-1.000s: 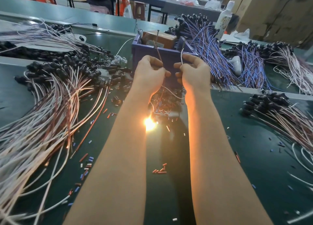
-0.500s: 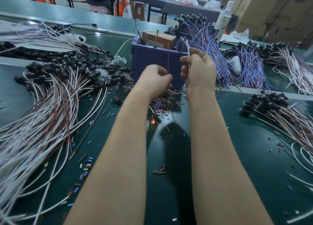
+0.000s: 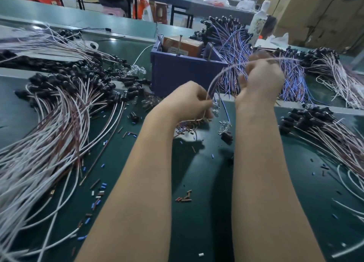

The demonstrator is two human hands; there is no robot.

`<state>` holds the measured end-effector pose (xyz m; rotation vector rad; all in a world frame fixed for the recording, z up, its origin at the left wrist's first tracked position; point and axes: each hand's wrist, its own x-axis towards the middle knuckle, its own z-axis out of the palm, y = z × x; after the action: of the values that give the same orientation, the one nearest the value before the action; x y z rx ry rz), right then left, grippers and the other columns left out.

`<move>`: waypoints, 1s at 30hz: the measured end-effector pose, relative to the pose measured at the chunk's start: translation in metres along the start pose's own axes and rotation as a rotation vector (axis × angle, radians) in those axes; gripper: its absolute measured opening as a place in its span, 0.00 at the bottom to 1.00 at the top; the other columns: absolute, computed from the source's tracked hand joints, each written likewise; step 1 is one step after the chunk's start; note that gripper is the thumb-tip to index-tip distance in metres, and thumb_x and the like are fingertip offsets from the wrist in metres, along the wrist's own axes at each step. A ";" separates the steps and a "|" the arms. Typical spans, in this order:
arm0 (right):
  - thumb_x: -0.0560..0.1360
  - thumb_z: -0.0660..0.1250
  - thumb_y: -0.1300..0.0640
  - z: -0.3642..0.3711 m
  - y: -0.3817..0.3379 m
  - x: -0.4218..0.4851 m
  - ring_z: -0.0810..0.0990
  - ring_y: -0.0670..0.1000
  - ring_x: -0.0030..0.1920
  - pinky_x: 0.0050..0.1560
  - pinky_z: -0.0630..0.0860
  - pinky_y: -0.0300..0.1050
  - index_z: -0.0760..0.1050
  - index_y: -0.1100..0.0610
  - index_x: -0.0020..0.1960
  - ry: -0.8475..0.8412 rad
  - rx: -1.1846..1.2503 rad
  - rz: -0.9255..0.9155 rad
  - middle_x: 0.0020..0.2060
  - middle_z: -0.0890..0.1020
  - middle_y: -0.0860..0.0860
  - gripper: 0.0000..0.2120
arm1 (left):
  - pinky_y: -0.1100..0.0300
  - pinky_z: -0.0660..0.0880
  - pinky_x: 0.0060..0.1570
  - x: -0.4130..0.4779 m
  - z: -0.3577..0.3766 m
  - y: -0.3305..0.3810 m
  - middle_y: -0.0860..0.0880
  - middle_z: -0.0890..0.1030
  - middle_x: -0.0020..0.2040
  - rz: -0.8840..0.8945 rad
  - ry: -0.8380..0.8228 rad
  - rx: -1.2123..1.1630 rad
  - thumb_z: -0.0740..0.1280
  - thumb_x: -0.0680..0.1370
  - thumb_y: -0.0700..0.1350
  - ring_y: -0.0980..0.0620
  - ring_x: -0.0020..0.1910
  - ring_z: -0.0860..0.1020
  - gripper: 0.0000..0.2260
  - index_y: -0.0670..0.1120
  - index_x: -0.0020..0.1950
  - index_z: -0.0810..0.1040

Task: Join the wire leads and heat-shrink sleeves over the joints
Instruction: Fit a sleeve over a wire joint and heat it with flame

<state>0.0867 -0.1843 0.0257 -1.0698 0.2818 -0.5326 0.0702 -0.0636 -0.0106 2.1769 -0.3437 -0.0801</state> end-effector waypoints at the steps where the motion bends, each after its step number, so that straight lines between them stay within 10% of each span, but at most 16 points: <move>1: 0.79 0.55 0.67 0.001 0.004 -0.001 0.74 0.47 0.43 0.50 0.74 0.44 0.74 0.62 0.56 -0.045 -0.255 -0.020 0.41 0.75 0.50 0.11 | 0.62 0.78 0.38 -0.001 -0.003 0.003 0.47 0.85 0.43 0.020 0.043 -0.055 0.63 0.80 0.41 0.57 0.31 0.77 0.09 0.39 0.48 0.81; 7: 0.80 0.52 0.40 0.013 0.012 -0.018 0.73 0.48 0.28 0.35 0.73 0.46 0.75 0.54 0.36 -0.552 -0.852 0.014 0.25 0.76 0.47 0.25 | 0.61 0.77 0.33 -0.005 -0.017 0.013 0.48 0.81 0.35 0.181 0.419 -0.411 0.64 0.80 0.42 0.60 0.27 0.77 0.09 0.45 0.40 0.77; 13: 0.78 0.59 0.41 0.008 -0.008 -0.024 0.80 0.46 0.48 0.53 0.73 0.46 0.83 0.49 0.47 -0.858 -1.018 -0.216 0.44 0.86 0.48 0.17 | 0.64 0.76 0.30 -0.008 -0.027 0.015 0.48 0.82 0.33 0.191 0.654 -0.755 0.64 0.80 0.43 0.57 0.28 0.79 0.11 0.43 0.39 0.77; 18: 0.76 0.65 0.44 0.006 -0.017 -0.028 0.78 0.48 0.38 0.43 0.74 0.45 0.82 0.50 0.47 -0.940 -1.247 -0.280 0.40 0.84 0.51 0.12 | 0.66 0.72 0.33 -0.011 -0.028 0.017 0.47 0.81 0.34 0.222 0.672 -0.583 0.64 0.80 0.45 0.60 0.26 0.76 0.11 0.44 0.38 0.75; 27: 0.78 0.61 0.66 0.009 -0.007 -0.029 0.80 0.47 0.26 0.29 0.80 0.42 0.75 0.58 0.39 -0.844 -0.764 -0.043 0.28 0.80 0.52 0.10 | 0.64 0.74 0.49 -0.013 -0.024 0.031 0.50 0.82 0.42 0.318 0.413 -0.193 0.65 0.79 0.50 0.56 0.42 0.79 0.10 0.44 0.49 0.82; 30: 0.78 0.60 0.67 0.010 -0.004 -0.026 0.78 0.46 0.26 0.30 0.79 0.40 0.73 0.62 0.41 -0.696 -0.518 0.006 0.29 0.78 0.53 0.08 | 0.70 0.72 0.46 -0.007 -0.020 0.035 0.52 0.79 0.43 0.261 0.558 -0.040 0.63 0.80 0.50 0.57 0.44 0.77 0.11 0.45 0.51 0.82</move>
<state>0.0685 -0.1640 0.0332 -1.6840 -0.2068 -0.0497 0.0595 -0.0653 0.0284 1.9956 -0.2948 0.6464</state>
